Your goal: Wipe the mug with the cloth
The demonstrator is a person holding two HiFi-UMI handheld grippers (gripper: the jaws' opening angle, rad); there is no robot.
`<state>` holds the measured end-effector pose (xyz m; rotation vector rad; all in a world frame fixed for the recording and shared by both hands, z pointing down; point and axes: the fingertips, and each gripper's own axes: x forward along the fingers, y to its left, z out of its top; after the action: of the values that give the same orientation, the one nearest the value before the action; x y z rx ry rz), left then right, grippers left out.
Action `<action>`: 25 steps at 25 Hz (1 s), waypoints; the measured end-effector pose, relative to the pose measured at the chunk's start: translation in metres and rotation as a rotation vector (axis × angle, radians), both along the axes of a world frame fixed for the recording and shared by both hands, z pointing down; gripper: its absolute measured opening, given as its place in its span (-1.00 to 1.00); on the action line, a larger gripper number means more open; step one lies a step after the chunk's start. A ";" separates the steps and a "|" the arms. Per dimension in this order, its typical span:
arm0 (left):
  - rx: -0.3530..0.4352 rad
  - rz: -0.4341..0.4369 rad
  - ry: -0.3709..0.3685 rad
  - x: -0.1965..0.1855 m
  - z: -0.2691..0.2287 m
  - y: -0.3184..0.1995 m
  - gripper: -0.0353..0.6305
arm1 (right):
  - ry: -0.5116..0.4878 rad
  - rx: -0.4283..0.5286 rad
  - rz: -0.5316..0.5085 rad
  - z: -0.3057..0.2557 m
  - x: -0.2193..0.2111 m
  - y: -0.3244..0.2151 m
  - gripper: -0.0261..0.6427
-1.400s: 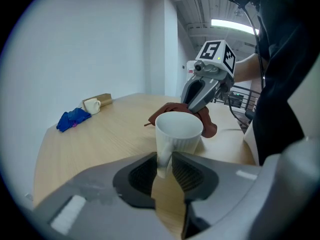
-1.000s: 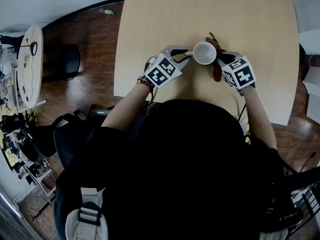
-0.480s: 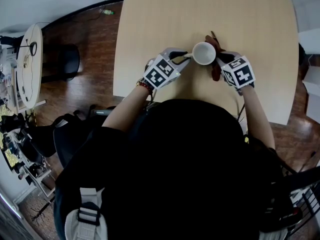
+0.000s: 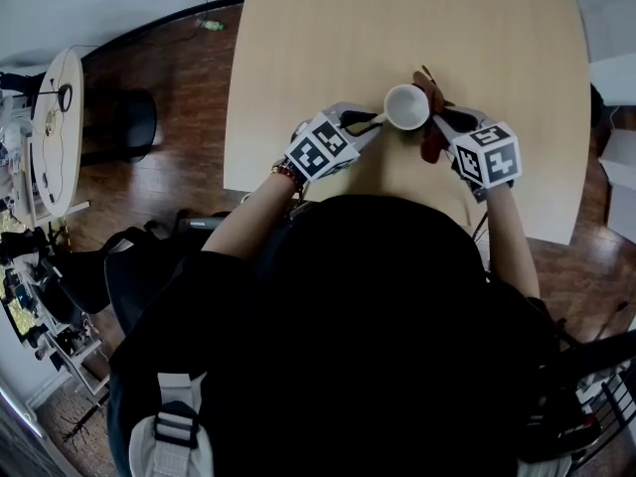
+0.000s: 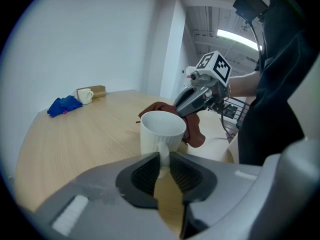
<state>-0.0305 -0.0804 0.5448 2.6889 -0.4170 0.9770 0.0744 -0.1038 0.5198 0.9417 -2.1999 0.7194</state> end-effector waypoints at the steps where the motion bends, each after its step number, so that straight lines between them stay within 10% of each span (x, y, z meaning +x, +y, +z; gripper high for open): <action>1: -0.004 0.006 0.002 0.001 0.000 0.003 -0.68 | -0.002 -0.004 0.012 0.000 0.000 0.001 -0.77; 25: -0.126 -0.084 0.110 0.011 -0.004 0.013 -0.64 | 0.126 -0.113 0.076 0.061 -0.003 -0.014 -0.78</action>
<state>-0.0200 -0.0677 0.5411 2.5752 -0.4278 0.7994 0.0710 -0.1175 0.5806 0.9897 -2.0026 0.7890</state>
